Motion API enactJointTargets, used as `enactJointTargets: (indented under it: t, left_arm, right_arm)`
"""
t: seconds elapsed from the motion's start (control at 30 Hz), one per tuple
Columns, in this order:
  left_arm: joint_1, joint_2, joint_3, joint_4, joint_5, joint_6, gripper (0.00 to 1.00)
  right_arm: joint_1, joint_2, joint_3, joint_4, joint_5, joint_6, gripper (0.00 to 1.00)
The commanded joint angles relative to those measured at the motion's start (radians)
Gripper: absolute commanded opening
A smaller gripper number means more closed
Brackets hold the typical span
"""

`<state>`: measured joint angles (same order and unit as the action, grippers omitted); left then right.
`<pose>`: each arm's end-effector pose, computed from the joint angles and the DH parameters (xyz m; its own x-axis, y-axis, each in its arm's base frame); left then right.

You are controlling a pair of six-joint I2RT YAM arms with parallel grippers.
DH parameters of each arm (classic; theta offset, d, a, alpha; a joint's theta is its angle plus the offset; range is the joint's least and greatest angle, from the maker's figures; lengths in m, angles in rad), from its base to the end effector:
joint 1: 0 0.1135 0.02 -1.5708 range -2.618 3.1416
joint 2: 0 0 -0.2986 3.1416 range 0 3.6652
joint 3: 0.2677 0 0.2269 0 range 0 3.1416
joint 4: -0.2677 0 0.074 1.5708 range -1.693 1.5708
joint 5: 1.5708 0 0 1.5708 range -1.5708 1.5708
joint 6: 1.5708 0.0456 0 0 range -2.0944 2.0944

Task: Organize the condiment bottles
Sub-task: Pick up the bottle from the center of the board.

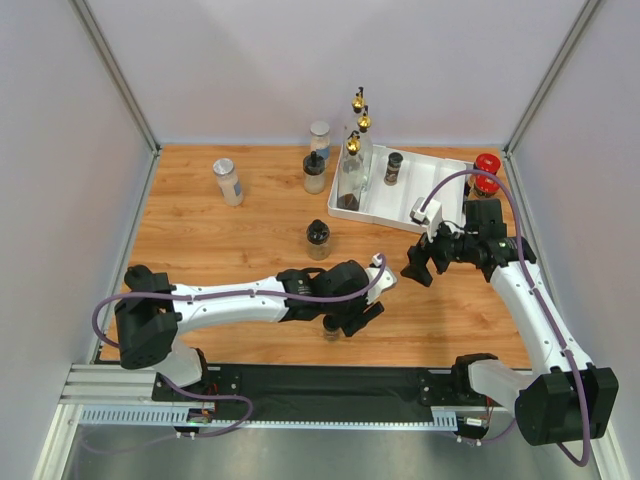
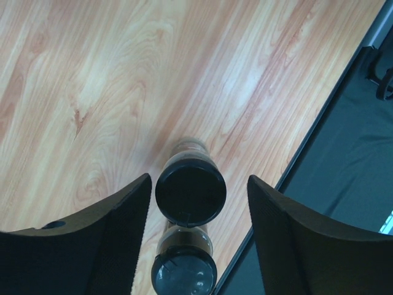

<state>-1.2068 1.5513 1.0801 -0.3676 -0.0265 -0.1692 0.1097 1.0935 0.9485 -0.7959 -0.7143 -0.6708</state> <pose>0.1137 -0.2952 0.2772 -0.4173 0.6225 -0.6621 0.8700 0.4842 -0.0931 0.1676 0.0485 0.3189 -0.3393 -0.5099 -0.7905 -0.8645 0.5002 0.0485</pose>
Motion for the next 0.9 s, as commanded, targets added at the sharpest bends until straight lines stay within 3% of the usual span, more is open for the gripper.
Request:
enactJointTargets:
  t: [0.0, 0.03, 0.27, 0.37, 0.47, 0.87]
  left_arm:
    - [-0.013, 0.010, 0.041, 0.038, -0.026, 0.005, 0.69]
    - [-0.014, 0.016, 0.041, 0.042, -0.029, 0.005, 0.67]
    - [-0.019, 0.026, 0.041, 0.053, -0.024, -0.003, 0.25]
    - [-0.019, 0.010, 0.040, 0.059, -0.030, 0.008, 0.15]
    - [-0.019, -0.011, 0.037, 0.076, -0.047, 0.022, 0.10]
    - [0.035, 0.006, 0.136, 0.087, -0.085, 0.086, 0.10]
  right_arm:
    - [-0.002, -0.006, 0.001, 0.015, 0.006, -0.013, 0.90]
    - [-0.002, -0.007, 0.001, 0.015, 0.006, -0.013, 0.90]
    - [-0.004, -0.009, 0.001, 0.014, 0.009, -0.015, 0.90]
    - [-0.005, -0.010, 0.001, 0.014, 0.009, -0.015, 0.90]
    - [-0.008, -0.014, 0.003, 0.014, 0.009, -0.015, 0.90]
    - [-0.030, -0.023, 0.004, 0.030, 0.062, 0.007, 0.91]
